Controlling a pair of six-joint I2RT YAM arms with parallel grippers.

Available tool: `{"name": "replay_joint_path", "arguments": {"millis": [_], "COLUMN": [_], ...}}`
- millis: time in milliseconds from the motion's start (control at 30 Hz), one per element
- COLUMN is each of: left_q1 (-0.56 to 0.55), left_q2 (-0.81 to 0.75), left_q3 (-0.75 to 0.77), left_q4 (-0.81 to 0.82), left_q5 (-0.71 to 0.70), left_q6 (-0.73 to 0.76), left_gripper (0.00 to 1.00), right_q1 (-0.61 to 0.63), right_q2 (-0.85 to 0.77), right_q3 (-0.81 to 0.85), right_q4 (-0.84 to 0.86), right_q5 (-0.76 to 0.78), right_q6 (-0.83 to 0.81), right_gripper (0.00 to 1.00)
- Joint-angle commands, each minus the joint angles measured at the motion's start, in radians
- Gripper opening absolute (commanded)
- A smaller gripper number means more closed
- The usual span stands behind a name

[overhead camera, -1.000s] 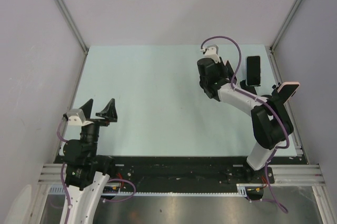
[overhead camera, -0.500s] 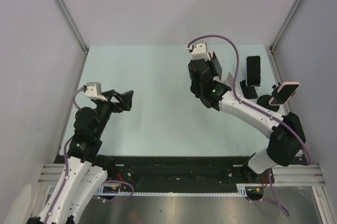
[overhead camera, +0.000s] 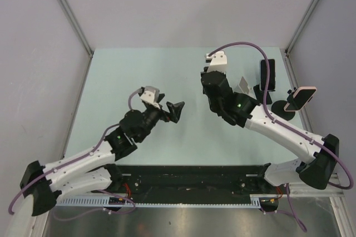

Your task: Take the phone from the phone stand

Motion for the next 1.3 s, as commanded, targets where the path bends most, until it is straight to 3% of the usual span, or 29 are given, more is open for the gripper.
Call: {"name": "replay_joint_path", "arguments": {"millis": [0, 233, 667, 833, 1067, 1267], "left_q1": [-0.069, -0.191, -0.314, -0.315, -0.333, -0.350], "left_q2": [0.133, 0.333, 0.644, 0.718, 0.741, 0.762], "left_q3": [0.058, 0.093, 0.142, 0.168, 0.167, 0.167], "left_q4": [0.215, 0.342, 0.538, 0.604, 0.730, 0.801], "left_q5": [-0.098, -0.188, -0.565, -0.656, -0.676, -0.678], "left_q6": [0.092, 0.205, 0.394, 0.440, 0.535, 0.597], "left_gripper": [1.00, 1.00, 0.98, 0.90, 0.82, 0.60], "right_q1": [0.018, 0.034, 0.038, 0.033, 0.021, 0.008], "right_q2": [-0.062, -0.071, -0.143, -0.169, -0.186, -0.187], "right_q3": [0.058, 0.053, 0.007, -0.011, -0.036, -0.047], "right_q4": [-0.050, -0.111, -0.108, -0.118, -0.125, -0.124], "right_q5": [-0.097, -0.140, -0.186, -0.192, -0.223, -0.240], "right_q6": [0.193, 0.367, 0.481, 0.515, 0.561, 0.590], "right_gripper": [0.00, 0.00, 0.00, 0.00, 0.00, 0.00]}}
